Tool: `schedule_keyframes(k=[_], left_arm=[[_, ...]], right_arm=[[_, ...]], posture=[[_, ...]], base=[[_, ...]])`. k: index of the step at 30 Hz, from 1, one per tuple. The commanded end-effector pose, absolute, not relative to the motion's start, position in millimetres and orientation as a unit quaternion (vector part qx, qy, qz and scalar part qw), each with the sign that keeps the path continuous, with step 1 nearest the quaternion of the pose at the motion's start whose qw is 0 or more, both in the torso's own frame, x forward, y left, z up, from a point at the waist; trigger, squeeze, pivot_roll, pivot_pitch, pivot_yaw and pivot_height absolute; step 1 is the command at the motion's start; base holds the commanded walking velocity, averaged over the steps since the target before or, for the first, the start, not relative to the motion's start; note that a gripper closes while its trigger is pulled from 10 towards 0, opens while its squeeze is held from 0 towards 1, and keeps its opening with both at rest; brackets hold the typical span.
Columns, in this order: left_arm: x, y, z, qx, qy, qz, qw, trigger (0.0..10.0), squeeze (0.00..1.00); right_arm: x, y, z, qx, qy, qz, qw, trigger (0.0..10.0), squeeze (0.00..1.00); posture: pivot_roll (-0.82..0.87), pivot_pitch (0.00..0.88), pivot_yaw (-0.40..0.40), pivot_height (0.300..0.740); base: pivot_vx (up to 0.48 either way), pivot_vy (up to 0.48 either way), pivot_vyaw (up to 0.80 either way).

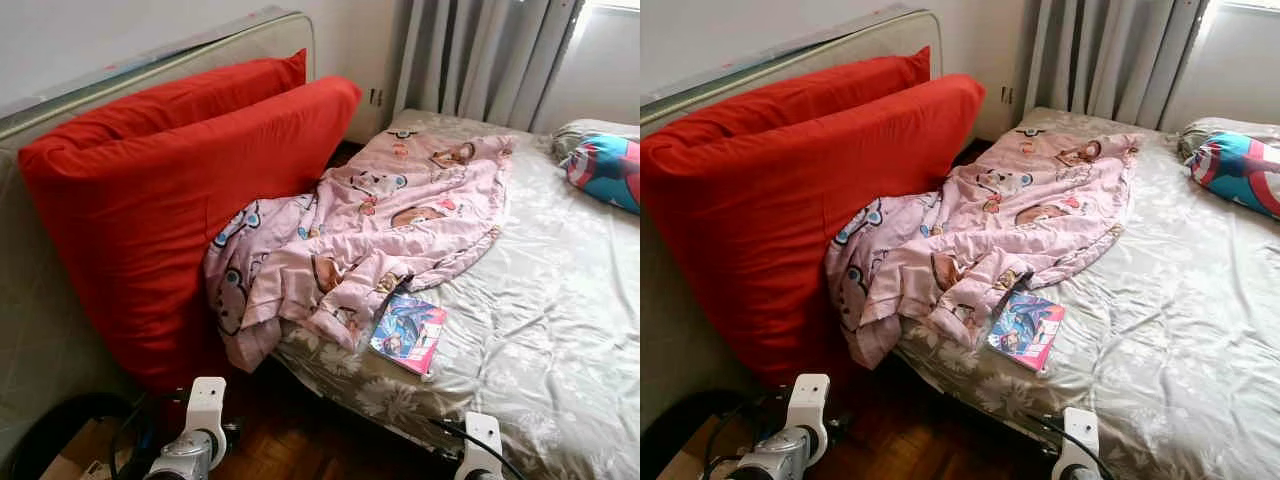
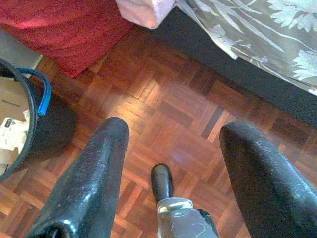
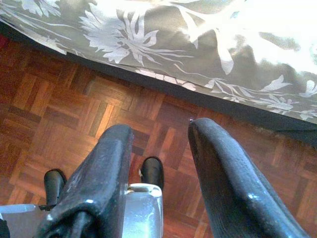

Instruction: Clean up the room

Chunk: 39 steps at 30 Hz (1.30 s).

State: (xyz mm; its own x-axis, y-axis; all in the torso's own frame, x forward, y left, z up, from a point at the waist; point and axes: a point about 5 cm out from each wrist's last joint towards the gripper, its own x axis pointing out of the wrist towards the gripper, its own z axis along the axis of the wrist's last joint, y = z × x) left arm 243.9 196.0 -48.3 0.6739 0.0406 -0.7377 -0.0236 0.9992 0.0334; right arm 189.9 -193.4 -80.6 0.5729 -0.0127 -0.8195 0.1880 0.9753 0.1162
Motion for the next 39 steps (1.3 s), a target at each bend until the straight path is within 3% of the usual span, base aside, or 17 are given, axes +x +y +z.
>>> schedule_keyframes(k=[1, 28, 39], left_arm=[[241.2, 198.3, -49.9, 0.003, 0.408, 0.022, 0.913, 10.0, 0.0], [242.6, 195.6, -49.3, -0.004, 0.404, 0.021, 0.914, 10.0, 0.0], [246.3, 196.2, -44.0, -0.014, 0.352, 0.024, 0.936, 10.0, 0.0]], right_arm=[[193.1, -193.7, -78.8, 0.096, 0.452, -0.057, 0.885, 10.0, 0.0], [195.4, -195.9, -77.0, 0.085, 0.447, -0.044, 0.889, 10.0, 0.0], [202.8, -197.4, -69.1, 0.077, 0.375, -0.052, 0.922, 10.0, 0.0]], posture=[[-0.03, 0.0, -0.013, 0.74], [-0.02, 0.0, -0.019, 0.74], [-0.03, 0.0, -0.005, 0.74]], base=[[0.0, 0.0, 0.0], [0.324, 0.0, 0.0], [0.057, 0.0, 0.0]])
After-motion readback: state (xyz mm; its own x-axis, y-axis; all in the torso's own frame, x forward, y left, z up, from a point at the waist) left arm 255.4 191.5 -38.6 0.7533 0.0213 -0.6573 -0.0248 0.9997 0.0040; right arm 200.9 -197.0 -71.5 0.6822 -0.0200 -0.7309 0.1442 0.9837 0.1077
